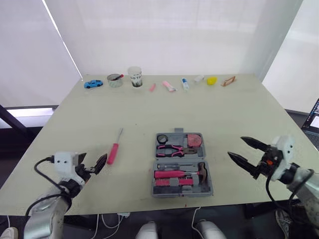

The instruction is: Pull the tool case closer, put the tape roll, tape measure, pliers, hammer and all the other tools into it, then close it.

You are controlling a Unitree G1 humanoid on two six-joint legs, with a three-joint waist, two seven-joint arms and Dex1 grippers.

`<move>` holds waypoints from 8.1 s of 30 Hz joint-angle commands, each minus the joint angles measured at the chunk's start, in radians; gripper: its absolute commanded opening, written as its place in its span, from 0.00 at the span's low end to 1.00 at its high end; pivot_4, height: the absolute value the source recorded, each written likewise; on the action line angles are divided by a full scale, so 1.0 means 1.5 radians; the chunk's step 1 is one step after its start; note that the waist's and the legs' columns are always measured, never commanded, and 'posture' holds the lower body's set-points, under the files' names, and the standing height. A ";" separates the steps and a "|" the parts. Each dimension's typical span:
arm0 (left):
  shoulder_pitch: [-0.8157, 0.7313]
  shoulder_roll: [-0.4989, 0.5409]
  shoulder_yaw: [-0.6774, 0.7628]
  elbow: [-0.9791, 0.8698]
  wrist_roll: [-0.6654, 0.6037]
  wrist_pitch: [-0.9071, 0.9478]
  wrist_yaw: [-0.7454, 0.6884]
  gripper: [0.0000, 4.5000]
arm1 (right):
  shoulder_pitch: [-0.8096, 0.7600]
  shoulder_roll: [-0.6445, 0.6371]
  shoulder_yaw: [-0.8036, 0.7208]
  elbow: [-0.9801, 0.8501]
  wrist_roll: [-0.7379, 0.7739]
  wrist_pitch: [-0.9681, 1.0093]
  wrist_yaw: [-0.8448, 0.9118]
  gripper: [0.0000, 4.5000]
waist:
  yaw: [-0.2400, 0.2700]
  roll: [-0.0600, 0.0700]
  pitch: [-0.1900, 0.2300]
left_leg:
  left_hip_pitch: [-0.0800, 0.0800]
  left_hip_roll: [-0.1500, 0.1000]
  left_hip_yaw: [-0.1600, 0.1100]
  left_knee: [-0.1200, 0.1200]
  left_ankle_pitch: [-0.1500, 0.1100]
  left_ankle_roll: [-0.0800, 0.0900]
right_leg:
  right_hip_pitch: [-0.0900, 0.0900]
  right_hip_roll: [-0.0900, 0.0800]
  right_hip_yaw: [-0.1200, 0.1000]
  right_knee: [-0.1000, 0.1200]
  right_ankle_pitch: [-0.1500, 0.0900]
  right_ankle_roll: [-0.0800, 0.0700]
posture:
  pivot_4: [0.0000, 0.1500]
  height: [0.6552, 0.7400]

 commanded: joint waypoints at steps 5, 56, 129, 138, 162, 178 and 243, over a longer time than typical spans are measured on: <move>-0.122 -0.019 -0.065 0.057 0.077 0.038 0.090 1.00 | -0.111 -0.013 0.079 0.026 -0.023 -0.056 0.105 1.00 | 0.000 -0.001 0.000 | 0.000 0.000 0.000 0.000 0.000 0.000 | 0.001 0.000 0.000 0.000 0.000 0.000 | 1.00 1.00; -0.258 -0.051 -0.102 0.169 0.143 0.202 0.161 0.13 | -0.143 -0.007 0.102 0.073 -0.059 -0.113 0.134 1.00 | 0.001 -0.001 0.000 | 0.000 -0.001 -0.001 0.000 0.000 0.000 | 0.001 0.000 0.000 0.000 0.001 0.000 | 1.00 1.00; -0.383 0.179 -0.632 -0.274 0.107 0.444 -0.462 0.13 | 0.000 -0.102 -0.001 0.133 0.021 -0.104 0.299 1.00 | 0.002 0.000 0.003 | -0.001 -0.002 -0.002 0.000 0.000 0.000 | 0.000 0.000 0.000 0.000 -0.002 0.002 | 1.00 1.00; -0.426 0.137 -0.701 -0.225 0.136 0.443 -0.454 0.13 | 0.027 -0.089 0.007 0.101 0.018 -0.101 0.276 1.00 | 0.002 0.000 0.003 | -0.001 -0.002 -0.002 0.000 0.000 0.000 | 0.000 0.000 0.001 0.000 -0.002 0.002 | 1.00 1.00; -0.467 0.058 -0.765 -0.131 0.185 0.409 -0.462 0.13 | 0.070 -0.094 0.003 0.066 0.005 -0.108 0.250 1.00 | 0.005 0.000 0.003 | -0.001 -0.003 -0.004 0.001 0.000 0.000 | 0.001 0.000 0.001 0.000 -0.002 0.002 | 1.00 1.00; -0.451 0.095 -0.719 -0.145 0.190 0.352 -0.479 0.90 | 0.050 -0.093 0.017 0.066 -0.004 -0.102 0.247 1.00 | 0.003 0.001 0.003 | 0.001 -0.004 -0.006 0.003 0.000 0.000 | 0.005 0.000 0.000 0.000 -0.003 0.001 | 1.00 1.00; -0.306 -0.006 -0.591 0.226 0.246 -0.206 -0.597 0.03 | 0.022 -0.079 0.030 0.085 -0.025 -0.127 0.246 1.00 | 0.001 0.001 0.003 | 0.001 -0.004 -0.007 0.002 0.000 0.000 | 0.005 0.000 -0.001 -0.001 -0.003 0.001 | 1.00 1.00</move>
